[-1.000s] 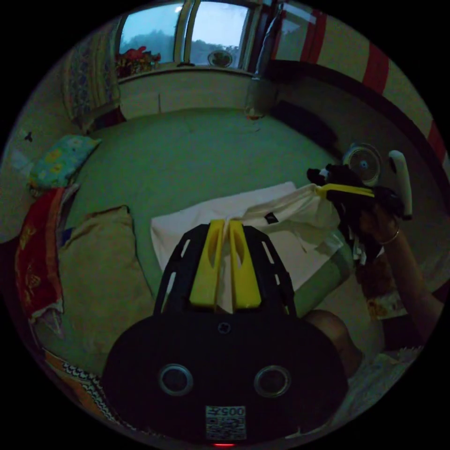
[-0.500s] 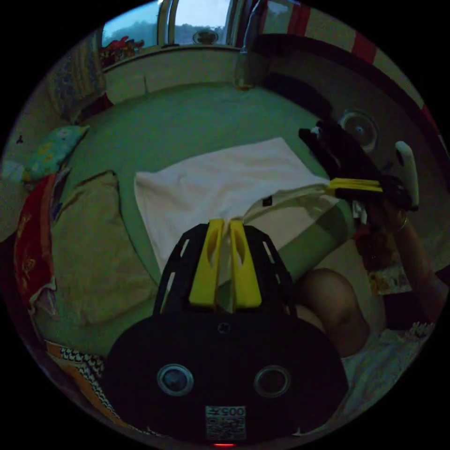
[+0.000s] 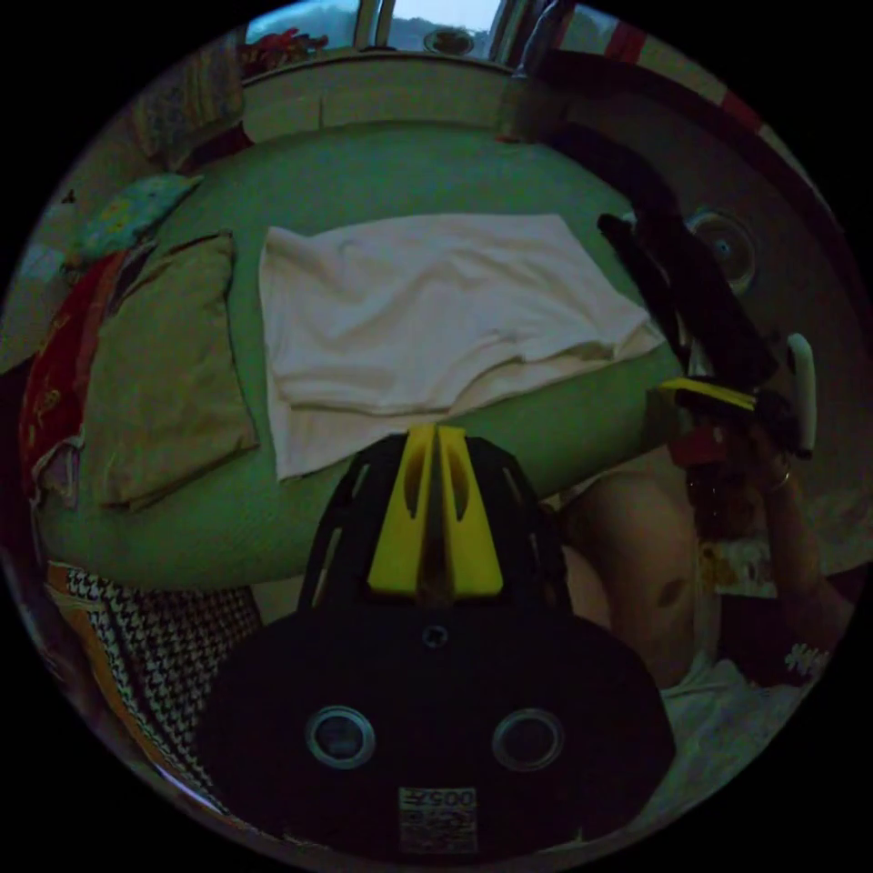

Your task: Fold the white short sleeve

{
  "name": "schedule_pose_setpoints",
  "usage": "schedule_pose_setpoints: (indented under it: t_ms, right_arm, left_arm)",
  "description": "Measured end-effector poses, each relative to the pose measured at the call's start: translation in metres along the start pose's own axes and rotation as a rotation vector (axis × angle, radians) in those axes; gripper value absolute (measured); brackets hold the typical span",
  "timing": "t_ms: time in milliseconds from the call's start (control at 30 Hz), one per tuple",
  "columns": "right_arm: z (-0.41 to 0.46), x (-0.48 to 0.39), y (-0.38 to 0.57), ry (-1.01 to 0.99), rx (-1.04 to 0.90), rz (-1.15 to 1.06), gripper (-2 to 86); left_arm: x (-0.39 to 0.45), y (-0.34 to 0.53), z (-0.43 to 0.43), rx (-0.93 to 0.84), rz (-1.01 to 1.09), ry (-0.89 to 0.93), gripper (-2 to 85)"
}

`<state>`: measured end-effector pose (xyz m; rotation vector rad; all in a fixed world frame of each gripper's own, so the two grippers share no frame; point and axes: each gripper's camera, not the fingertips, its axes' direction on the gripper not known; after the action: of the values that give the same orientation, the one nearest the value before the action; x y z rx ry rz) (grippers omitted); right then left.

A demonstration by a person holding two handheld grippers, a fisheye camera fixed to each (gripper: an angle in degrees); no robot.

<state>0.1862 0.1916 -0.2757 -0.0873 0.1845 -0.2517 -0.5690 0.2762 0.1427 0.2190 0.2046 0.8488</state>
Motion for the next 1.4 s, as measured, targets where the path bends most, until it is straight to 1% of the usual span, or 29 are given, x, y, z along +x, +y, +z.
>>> schedule_pose_setpoints:
  t_ms: [133,267,333,467,633,700,767,900,967,1033,1067,1100,1133,1167,1200,1233,1333,1400]
  right_arm:
    - [-0.015,0.012,0.013,0.016,0.009,0.071,-0.9]
    - [-0.024,0.025,0.020,0.048,-0.005,0.102,-0.9]
    - [-0.027,0.031,0.020,0.072,-0.015,0.104,-1.0]
    - [-0.034,0.044,0.013,0.128,0.014,0.117,-1.2]
    - [-0.021,0.058,0.002,0.102,0.023,0.204,-1.0]
    - [-0.016,0.060,-0.003,0.130,0.033,0.204,-0.8]
    - [-0.014,0.064,-0.017,0.180,0.073,0.214,-0.1]
    - [-0.016,0.070,-0.062,0.149,0.146,0.189,3.0]
    - [-0.015,0.074,-0.102,0.165,0.189,0.158,3.9]
    - [-0.009,0.080,-0.136,0.155,0.210,0.164,4.2]
    - [0.000,0.085,-0.159,0.134,0.197,0.169,4.3]
    - [0.005,0.087,-0.170,0.126,0.190,0.174,4.3]
    - [0.016,0.091,-0.192,0.109,0.167,0.183,4.3]
    - [0.030,0.094,-0.212,0.094,0.124,0.192,4.5]
    - [0.037,0.095,-0.222,0.091,0.098,0.196,4.5]
    - [0.051,0.096,-0.238,0.087,0.045,0.200,4.9]
    - [0.077,0.095,-0.266,0.120,-0.037,0.188,4.9]
    - [0.086,0.094,-0.277,0.133,-0.063,0.177,3.0]
  left_arm:
    - [0.048,-0.026,0.002,0.064,0.010,0.005,0.3]
    - [0.083,-0.045,0.008,0.090,0.014,0.017,0.1]
    - [0.101,-0.059,0.014,0.112,0.018,0.066,-0.2]
    - [0.122,-0.082,0.029,0.116,0.027,0.091,-0.1]
    - [0.144,-0.118,0.070,0.078,0.069,0.126,1.1]
    - [0.147,-0.133,0.082,0.083,0.079,0.133,1.7]
    - [0.147,-0.151,0.095,0.089,0.086,0.151,2.1]
    - [0.139,-0.192,0.122,0.148,0.057,0.146,2.1]
    - [0.134,-0.205,0.131,0.187,0.057,0.139,1.8]
    - [0.126,-0.210,0.147,0.258,0.077,0.045,1.4]
    - [0.123,-0.209,0.151,0.267,0.081,0.022,1.3]
    - [0.115,-0.213,0.156,0.230,0.043,0.020,1.1]
    - [0.106,-0.217,0.154,0.241,0.013,0.056,1.0]
    - [0.102,-0.217,0.152,0.286,0.016,0.067,1.0]
    - [0.093,-0.218,0.149,0.371,0.012,0.061,1.1]
    - [0.082,-0.223,0.149,0.393,-0.024,0.032,1.4]
    - [0.055,-0.241,0.164,0.334,-0.129,-0.062,0.9]
    - [0.040,-0.249,0.172,0.312,-0.209,-0.065,0.2]
